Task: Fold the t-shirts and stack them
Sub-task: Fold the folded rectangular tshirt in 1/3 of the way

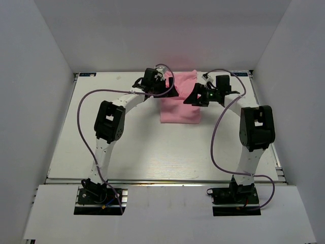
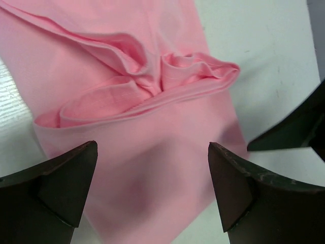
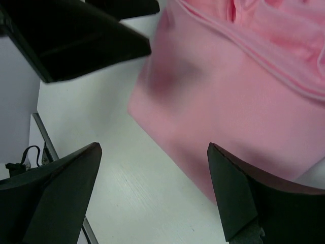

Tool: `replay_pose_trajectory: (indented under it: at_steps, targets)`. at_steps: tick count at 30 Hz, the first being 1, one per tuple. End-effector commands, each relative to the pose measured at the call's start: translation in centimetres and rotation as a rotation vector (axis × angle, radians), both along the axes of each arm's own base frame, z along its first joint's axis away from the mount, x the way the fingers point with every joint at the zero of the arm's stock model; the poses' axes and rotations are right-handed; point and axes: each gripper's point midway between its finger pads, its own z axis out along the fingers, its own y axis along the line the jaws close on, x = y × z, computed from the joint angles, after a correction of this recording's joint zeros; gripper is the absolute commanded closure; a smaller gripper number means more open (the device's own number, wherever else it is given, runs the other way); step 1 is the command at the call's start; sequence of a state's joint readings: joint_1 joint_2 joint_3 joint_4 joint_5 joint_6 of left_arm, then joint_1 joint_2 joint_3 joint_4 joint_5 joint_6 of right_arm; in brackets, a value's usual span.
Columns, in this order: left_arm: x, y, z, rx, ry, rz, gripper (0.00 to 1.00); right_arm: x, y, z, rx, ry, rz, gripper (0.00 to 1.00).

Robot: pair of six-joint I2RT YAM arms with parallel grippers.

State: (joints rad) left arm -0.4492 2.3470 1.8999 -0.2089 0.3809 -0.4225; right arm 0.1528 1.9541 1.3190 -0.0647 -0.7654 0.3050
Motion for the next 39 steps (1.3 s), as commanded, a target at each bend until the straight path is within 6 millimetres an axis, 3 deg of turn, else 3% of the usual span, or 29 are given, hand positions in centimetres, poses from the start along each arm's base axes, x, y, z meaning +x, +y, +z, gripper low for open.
replay_pose_trajectory:
  at_steps: [1,5,9,11,12,14,17,22,28,29,31,32,33,35,36,37,38,39]
  targets:
    - [-0.9,0.0,7.0,-0.028,-0.126,-0.019,0.00,2.0,0.2,2.5,0.006,-0.085,0.005,0.10]
    - [-2.5,-0.2,5.0,-0.017,-0.087,-0.059,0.00,3.1,0.9,2.1,0.019,-0.100,0.032,0.10]
    - [-3.6,-0.6,3.9,-0.029,-0.043,-0.102,0.00,4.5,0.9,0.2,-0.005,-0.089,0.033,0.10]
    - [-4.5,-0.4,2.5,-0.021,-0.011,-0.125,0.00,5.2,1.0,0.6,-0.018,-0.119,0.041,0.10]
    - [-5.4,-0.2,1.8,-0.022,0.006,-0.135,0.00,5.4,1.0,-0.4,-0.035,-0.102,0.033,0.10]
    - [-6.4,-0.7,2.2,-0.042,-0.010,-0.163,0.00,5.7,1.1,-0.5,-0.040,-0.111,0.033,0.10]
    - [-8.6,-0.4,0.1,-0.030,0.040,-0.184,0.00,6.2,1.2,-2.1,-0.046,-0.084,0.025,0.10]
    - [-10.9,-0.7,-1.6,-0.024,0.099,-0.210,0.00,7.9,1.6,-2.2,-0.019,-0.111,0.003,0.10]
    - [-11.6,0.5,-3.5,0.037,0.147,-0.177,0.00,13.4,1.4,-0.8,0.001,-0.232,-0.122,0.11]
    - [-11.6,0.5,-3.5,0.037,0.147,-0.177,0.00,14.6,1.6,-0.3,0.012,-0.244,-0.128,0.11]
    - [-11.5,0.5,-2.9,0.033,0.137,-0.177,0.00,14.9,1.7,-0.6,0.007,-0.219,-0.133,0.11]
    - [-11.0,0.7,-2.5,0.049,0.115,-0.161,0.00,15.5,1.8,1.0,0.012,-0.254,-0.130,0.11]
    - [-10.9,0.7,-1.8,0.051,0.103,-0.167,0.00,15.6,1.7,1.2,0.007,-0.254,-0.134,0.11]
    - [-9.6,0.7,-0.2,0.065,0.051,-0.144,0.00,14.9,1.5,3.2,-0.004,-0.264,-0.133,0.10]
    - [-9.4,0.9,0.1,0.081,0.041,-0.147,0.00,14.2,1.3,2.6,-0.024,-0.256,-0.130,0.10]
    - [-8.8,0.7,2.3,0.069,-0.002,-0.137,0.00,13.6,1.1,5.7,-0.021,-0.304,-0.134,0.10]
    - [-8.5,1.0,2.9,0.082,-0.030,-0.126,0.00,12.9,0.7,7.9,-0.023,-0.335,-0.140,0.10]
    - [-8.3,1.0,4.0,0.080,-0.053,-0.131,0.00,11.8,0.1,5.9,-0.058,-0.293,-0.158,0.10]
